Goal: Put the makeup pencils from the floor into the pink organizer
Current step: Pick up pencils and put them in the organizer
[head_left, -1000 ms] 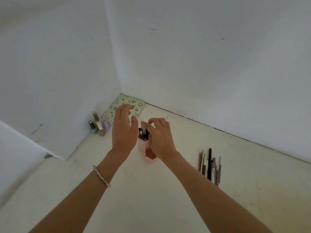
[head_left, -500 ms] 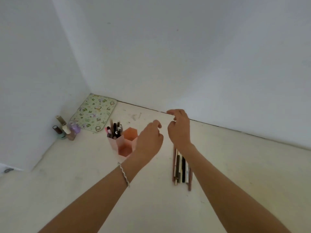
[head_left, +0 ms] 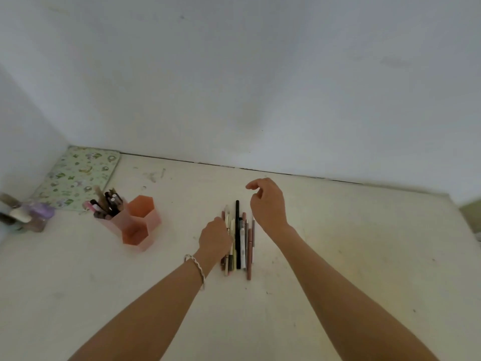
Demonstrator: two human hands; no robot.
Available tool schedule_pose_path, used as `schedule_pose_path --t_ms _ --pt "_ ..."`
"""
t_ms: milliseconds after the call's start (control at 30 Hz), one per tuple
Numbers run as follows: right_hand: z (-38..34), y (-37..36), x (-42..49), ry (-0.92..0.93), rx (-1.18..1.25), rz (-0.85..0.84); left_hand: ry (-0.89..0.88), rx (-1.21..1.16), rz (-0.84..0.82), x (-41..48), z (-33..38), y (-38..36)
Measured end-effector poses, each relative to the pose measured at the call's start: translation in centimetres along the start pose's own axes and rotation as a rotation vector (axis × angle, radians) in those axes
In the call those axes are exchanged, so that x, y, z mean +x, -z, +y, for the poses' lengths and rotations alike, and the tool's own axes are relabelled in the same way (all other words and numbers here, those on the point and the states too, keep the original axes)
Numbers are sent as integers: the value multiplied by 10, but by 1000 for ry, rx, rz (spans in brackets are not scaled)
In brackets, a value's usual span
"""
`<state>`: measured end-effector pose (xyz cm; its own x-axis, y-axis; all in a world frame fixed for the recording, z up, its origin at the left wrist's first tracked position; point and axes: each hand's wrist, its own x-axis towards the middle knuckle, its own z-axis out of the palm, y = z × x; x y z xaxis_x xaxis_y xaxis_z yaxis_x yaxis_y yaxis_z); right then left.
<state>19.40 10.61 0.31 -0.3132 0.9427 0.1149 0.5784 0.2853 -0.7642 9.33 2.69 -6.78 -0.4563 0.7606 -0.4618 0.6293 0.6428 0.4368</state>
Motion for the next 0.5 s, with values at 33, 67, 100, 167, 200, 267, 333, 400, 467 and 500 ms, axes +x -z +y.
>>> schedule_pose_path --t_ms 33,67,100,167,200,267,333,400,467,500 --pt "3 2 0 -5 3 -1 -2 -10 -4 1 -1 0" --pt "6 3 0 -8 2 -4 -4 -19 -3 1 -2 2" --pt "9 3 1 -12 0 -7 -1 -39 9 2 -4 6" --pt "11 1 2 -27 -3 -20 -4 -148 81 6 -4 20" --pt "11 -1 3 -33 -17 -39 -16 -219 138 7 -4 30" --pt "11 -10 6 -39 -86 -124 -45 -342 258 9 -2 53" --pt "8 -27 9 -55 -195 -231 -83 -438 361 8 -2 73" --pt "1 -47 13 -90 -308 -282 -140 -519 433 3 -2 86" --pt "-5 -65 15 -102 -427 -300 -180 -566 482 -3 -5 94" --pt "-5 -73 16 -97 -498 -311 -196 -570 502 -5 -7 96"
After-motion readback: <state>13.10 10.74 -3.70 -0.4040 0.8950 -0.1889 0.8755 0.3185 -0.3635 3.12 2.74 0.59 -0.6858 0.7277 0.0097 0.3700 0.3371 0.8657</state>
